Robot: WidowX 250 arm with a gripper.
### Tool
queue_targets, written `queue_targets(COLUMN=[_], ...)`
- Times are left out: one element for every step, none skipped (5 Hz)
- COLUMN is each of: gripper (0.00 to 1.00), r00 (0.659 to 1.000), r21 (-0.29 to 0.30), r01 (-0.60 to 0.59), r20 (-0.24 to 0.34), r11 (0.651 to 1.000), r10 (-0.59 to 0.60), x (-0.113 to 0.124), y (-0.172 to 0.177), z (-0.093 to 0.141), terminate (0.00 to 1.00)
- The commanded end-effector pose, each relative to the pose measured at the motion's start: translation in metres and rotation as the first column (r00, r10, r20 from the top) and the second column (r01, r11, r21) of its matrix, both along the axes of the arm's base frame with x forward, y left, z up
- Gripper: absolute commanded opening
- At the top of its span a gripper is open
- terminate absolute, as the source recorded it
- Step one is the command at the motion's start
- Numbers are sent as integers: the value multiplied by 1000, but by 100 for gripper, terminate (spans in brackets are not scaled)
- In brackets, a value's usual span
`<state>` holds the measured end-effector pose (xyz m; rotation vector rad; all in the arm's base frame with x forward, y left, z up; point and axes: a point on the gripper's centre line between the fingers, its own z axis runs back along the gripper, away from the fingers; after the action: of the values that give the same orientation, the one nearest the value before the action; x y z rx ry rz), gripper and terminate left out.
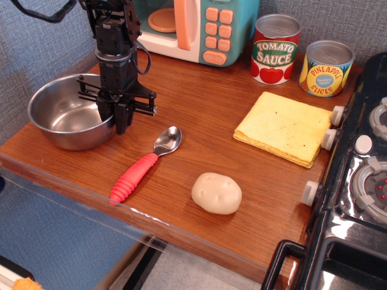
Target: Pick up the pot and place it on top of the cloth
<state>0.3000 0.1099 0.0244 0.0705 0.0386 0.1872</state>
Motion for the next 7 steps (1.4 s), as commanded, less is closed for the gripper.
queue_targets(gripper=[0,0,0,0,0,0,0], r00=[997,993,992,972,927,871,820], r21=[-5,0,55,83,58,49,61], r01=[-10,-11,53,173,332,455,541], r20=[75,114,114,146,164,182,180], r11=[1000,1000,997,981,942,889,839], r10=[10,11,-59,-184,-337,-456,-543], x=[-8,-8,5,23,39,51,65], y=[11,15,0,-43,-95,-146,-197], z=[33,49,66,81,87,87,85], terminate=[0,0,0,0,0,0,0])
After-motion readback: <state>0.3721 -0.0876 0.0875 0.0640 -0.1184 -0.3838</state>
